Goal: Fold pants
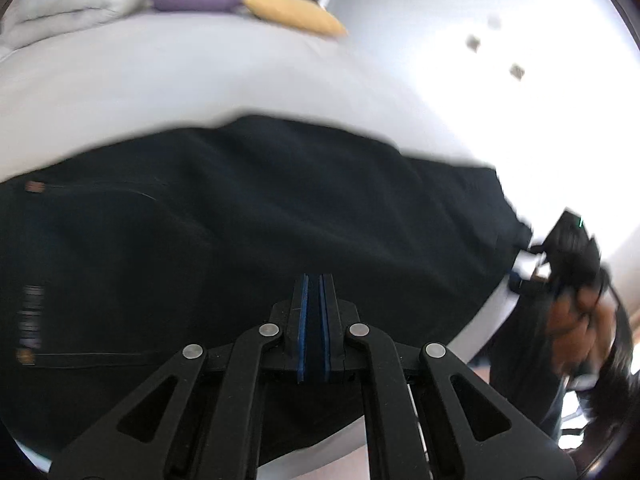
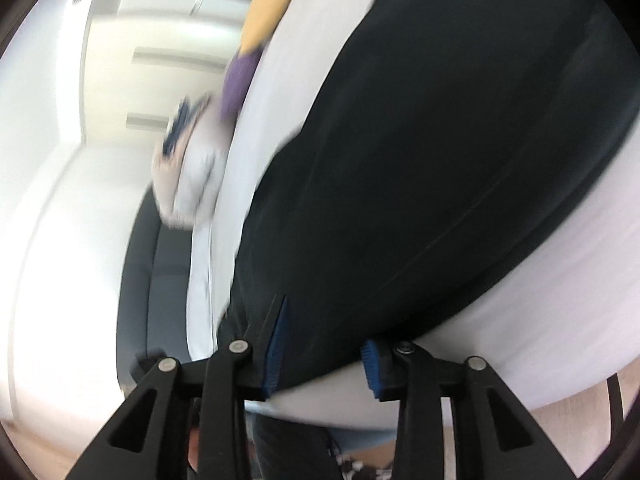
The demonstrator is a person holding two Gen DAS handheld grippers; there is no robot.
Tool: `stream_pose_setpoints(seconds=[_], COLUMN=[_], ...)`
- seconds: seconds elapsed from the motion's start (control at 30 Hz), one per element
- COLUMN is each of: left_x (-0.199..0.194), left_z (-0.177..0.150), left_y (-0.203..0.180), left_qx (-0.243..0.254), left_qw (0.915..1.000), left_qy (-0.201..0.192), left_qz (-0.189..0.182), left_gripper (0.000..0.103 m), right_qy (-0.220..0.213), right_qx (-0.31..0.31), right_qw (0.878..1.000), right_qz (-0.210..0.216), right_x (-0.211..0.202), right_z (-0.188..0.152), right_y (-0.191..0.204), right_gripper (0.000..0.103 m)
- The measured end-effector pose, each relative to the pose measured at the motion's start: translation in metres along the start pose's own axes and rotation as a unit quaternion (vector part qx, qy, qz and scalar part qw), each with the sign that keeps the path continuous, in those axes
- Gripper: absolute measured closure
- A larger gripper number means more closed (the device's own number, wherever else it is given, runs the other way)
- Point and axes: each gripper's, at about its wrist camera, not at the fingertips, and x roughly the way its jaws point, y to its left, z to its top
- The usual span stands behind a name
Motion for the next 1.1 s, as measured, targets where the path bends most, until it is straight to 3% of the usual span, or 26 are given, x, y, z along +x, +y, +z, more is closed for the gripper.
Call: stream_pose_setpoints(seconds=[0.07,0.13,0.2,0.23,0.47,0.63,0.7,0.73,0.8,0.83,0.9,0.93,1.0,1.1], left_x=[0.020,0.020,0.020,0.018,0.021,0.026,0.022,0.018,0.011,0.009,0.008,0.010,0.019,0.036], left_z=[-0.008,-0.015,-0.016,-0.019,-0.017,-0.013,-0.014,-0.013,-0.007,-0.002,0.011,0.017,0.037,0.065], left_y=[-0.003,-0.002,0.000,0.001,0.001,0.006,0.008,0.009,0.009,0.009,0.010,0.010,0.010,0.010], left_qx=[-0.001,-0.014,-0.020,-0.018,-0.020,-0.025,-0.028,-0.028,-0.023,-0.023,-0.024,-0.021,-0.009,0.005], left_qw=[0.9996,0.9998,0.9996,0.9996,0.9997,0.9996,0.9995,0.9995,0.9997,0.9996,0.9994,0.9995,0.9998,0.9997], left_qy=[0.027,0.014,0.017,0.019,0.017,0.014,0.012,0.010,0.003,-0.001,-0.004,-0.004,0.008,0.021], left_qz=[0.002,-0.001,-0.009,-0.010,-0.005,-0.009,-0.011,-0.011,-0.011,-0.014,-0.023,-0.023,-0.013,-0.013], left_gripper=[0.099,0.099,0.099,0.099,0.099,0.099,0.099,0.098,0.098,0.098,0.098,0.098,0.098,0.098], right_qy=[-0.040,-0.073,-0.092,-0.100,-0.111,-0.096,-0.086,-0.085,-0.105,-0.121,-0.132,-0.124,-0.087,0.017], right_qx=[0.036,0.062,0.084,0.095,0.075,0.076,0.075,0.064,0.026,0.000,-0.037,-0.049,-0.085,-0.117], right_qw=[0.999,0.995,0.992,0.990,0.991,0.992,0.993,0.993,0.988,0.984,0.984,0.986,0.990,0.993], right_qz=[0.008,-0.002,-0.012,-0.009,-0.024,-0.013,-0.029,-0.057,-0.108,-0.129,-0.115,-0.100,-0.069,-0.016], right_x=[-0.021,-0.040,-0.053,-0.060,-0.067,-0.069,-0.077,-0.085,-0.102,-0.112,-0.117,-0.111,-0.085,-0.014], right_z=[0.016,0.027,0.033,0.036,0.037,0.038,0.036,0.035,0.030,0.030,0.037,0.040,0.045,0.045], right_y=[-0.018,-0.035,-0.051,-0.060,-0.062,-0.067,-0.062,-0.054,-0.036,-0.024,0.000,0.010,0.032,0.052], right_gripper=[0.067,0.079,0.099,0.101,0.101,0.102,0.094,0.090,0.059,0.058,0.058,0.058,0.070,0.080])
